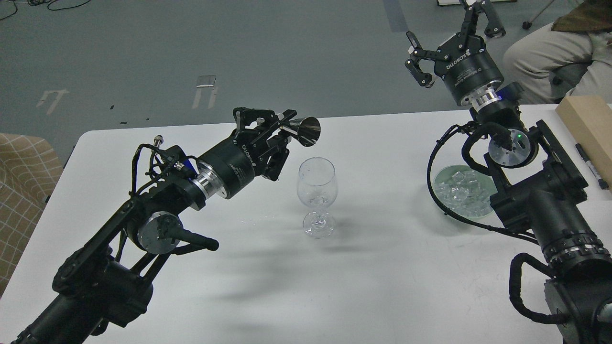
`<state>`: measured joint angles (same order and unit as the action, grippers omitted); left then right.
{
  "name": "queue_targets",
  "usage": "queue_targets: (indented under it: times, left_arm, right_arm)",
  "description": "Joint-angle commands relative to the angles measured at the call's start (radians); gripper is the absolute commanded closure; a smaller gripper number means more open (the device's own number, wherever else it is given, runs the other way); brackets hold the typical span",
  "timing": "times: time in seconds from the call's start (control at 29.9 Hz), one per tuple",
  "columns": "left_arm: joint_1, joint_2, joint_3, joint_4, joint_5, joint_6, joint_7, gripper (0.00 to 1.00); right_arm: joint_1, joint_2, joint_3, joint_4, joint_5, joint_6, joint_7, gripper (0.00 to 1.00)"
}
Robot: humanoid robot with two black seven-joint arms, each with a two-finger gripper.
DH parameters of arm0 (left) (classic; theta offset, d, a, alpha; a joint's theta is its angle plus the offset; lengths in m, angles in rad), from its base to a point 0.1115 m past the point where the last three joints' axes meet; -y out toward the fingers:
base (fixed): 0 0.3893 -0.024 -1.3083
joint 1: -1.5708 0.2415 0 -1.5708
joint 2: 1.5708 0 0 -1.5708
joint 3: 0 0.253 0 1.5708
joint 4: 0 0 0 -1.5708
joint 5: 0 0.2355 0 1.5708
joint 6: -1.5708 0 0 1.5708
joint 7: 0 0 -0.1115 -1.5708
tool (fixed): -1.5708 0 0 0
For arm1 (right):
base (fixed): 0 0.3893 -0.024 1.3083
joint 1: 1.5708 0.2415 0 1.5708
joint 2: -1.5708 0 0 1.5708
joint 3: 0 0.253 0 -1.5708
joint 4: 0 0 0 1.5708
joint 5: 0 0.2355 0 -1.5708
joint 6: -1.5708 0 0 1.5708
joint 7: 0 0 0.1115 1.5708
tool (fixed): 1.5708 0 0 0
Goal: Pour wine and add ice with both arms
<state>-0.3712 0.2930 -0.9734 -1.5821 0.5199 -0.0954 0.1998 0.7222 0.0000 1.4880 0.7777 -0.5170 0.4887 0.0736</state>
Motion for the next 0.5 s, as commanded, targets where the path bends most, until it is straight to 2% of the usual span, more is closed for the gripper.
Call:
queue_targets:
  times: [0.0,0.47]
  left_arm:
    - [0.002,0.000,-0.001,-0.010,0.032,0.000,0.000,0.92]
    - [0.003,0.000,-0.002,-0.029,0.086,0.014,0.000,0.92]
  right_arm:
    - [0.000,0.000,0.000,0.000,0.000,0.000,0.000,0.00]
    - [0.000,0.000,0.000,-0.002,0.000,0.000,0.000,0.00]
